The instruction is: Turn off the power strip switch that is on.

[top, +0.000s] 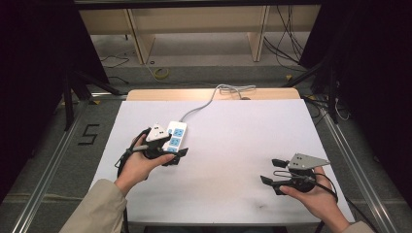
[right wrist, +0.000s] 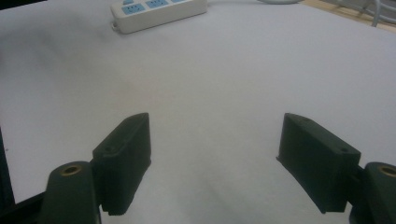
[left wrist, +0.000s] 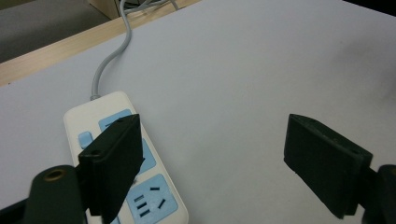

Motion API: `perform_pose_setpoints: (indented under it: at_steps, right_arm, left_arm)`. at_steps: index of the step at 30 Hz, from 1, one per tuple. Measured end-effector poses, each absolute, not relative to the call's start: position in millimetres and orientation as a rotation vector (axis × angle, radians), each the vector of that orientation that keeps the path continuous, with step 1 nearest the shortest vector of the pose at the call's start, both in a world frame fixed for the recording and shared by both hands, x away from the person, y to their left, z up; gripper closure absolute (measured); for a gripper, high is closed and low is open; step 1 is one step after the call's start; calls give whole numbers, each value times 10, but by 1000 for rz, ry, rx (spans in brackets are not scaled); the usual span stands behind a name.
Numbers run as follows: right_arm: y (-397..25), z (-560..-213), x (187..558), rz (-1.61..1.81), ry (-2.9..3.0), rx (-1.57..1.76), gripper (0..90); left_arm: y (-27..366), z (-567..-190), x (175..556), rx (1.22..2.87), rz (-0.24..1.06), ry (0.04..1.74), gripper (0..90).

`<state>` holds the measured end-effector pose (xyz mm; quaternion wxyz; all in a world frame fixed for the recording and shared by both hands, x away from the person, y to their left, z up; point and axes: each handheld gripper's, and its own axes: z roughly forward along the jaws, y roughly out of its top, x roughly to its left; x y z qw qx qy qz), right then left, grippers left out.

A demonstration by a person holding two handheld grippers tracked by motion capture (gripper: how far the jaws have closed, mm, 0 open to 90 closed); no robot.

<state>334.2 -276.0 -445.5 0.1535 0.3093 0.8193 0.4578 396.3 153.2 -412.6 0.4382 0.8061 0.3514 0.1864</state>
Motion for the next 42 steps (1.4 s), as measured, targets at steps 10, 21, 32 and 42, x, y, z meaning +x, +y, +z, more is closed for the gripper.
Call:
perform_pose_setpoints:
  at_steps: [10, 21, 32, 42]
  right_arm:
    - [-2760, -4454, 3341, 1314, 2347, 886, 256]
    - [-2757, -4455, 3340, 1311, 2351, 889, 256]
    - [-2751, -4455, 3336, 1310, 2351, 889, 255]
    - [-2759, -4451, 3337, 1304, 2354, 879, 256]
  left_arm:
    - [1626, -4222, 3764, 1983, 475, 862, 192]
    - [1760, -4298, 3530, 1981, 499, 860, 189]
    - [1901, -4402, 3349, 2000, 520, 886, 189]
    - [2021, -4454, 3297, 2012, 541, 925, 188]
